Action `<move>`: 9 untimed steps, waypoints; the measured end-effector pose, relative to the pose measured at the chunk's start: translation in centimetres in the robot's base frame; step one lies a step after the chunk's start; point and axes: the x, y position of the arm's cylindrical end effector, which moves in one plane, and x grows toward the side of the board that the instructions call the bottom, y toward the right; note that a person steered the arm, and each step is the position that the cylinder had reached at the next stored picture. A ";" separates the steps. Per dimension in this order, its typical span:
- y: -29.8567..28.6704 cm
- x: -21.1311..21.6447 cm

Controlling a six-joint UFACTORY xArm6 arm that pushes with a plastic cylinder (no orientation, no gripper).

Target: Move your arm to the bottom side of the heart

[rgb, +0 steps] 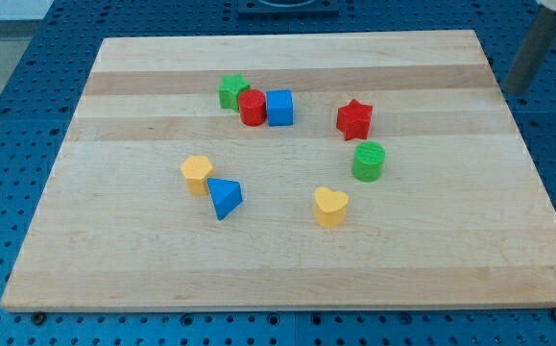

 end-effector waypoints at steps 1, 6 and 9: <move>-1.6 4.7; -5.1 10.4; -13.7 18.0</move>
